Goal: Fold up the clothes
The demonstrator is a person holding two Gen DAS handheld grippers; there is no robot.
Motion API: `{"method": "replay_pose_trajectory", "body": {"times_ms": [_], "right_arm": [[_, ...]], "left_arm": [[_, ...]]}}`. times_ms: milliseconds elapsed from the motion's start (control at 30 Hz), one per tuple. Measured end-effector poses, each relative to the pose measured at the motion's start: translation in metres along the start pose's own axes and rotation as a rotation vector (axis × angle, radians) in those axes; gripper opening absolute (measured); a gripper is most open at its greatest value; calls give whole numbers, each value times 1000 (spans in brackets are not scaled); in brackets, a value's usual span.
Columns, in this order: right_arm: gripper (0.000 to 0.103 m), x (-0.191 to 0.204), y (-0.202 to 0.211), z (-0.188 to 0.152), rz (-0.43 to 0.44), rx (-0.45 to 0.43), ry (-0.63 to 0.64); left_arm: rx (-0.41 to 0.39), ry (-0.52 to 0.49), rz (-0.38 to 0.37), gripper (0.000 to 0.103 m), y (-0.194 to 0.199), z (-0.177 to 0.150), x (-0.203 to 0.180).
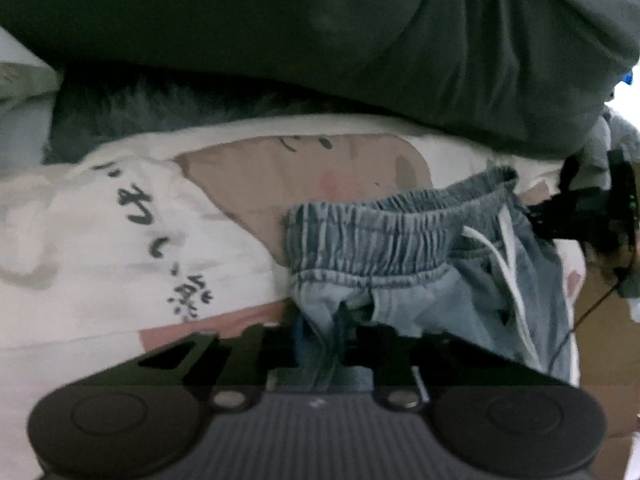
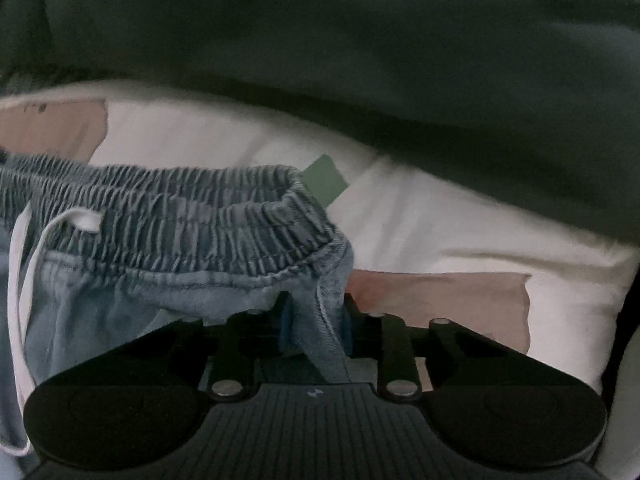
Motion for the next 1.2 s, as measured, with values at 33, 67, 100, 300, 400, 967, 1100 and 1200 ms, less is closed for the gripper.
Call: {"method": "replay_pose_trajectory", "body": {"times_ms": [33, 67, 100, 300, 400, 967, 1100, 1200], "right_arm": [[18, 2, 1, 0, -16, 2, 16], [13, 4, 2, 1, -34, 3, 31], [11, 6, 5, 1, -61, -4, 44], [9, 12, 29, 3, -189, -79, 76], [9, 15, 44, 3, -232, -116, 85], [9, 23, 56, 14, -363, -162, 8], [15, 21, 50, 7, -325, -147, -36], [32, 18, 61, 0, -286, -171, -80]], "left_arm": [[-28, -16, 23, 6, 4, 1, -1], [-57, -37, 43, 5, 9, 1, -2], [-82, -59, 60, 5, 13, 1, -5], [-201, -157, 142, 4, 36, 3, -20], [-257, -188, 165, 4, 46, 10, -26], [-241, -175, 222, 5, 11, 45, -20], [-203, -181, 237, 10, -1, 42, -12], [-191, -190, 236, 15, 3, 41, -14]]}}
Point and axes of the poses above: each gripper's, at about its wrist camera, not at the fingertips, and y roughly against the way its jaws point, x to its left, z to its top, the point moved 6 cm from there along -y, roughly the way its jaws point, and after that the axes turned 9 degrees about y, right-handed, at the moved point
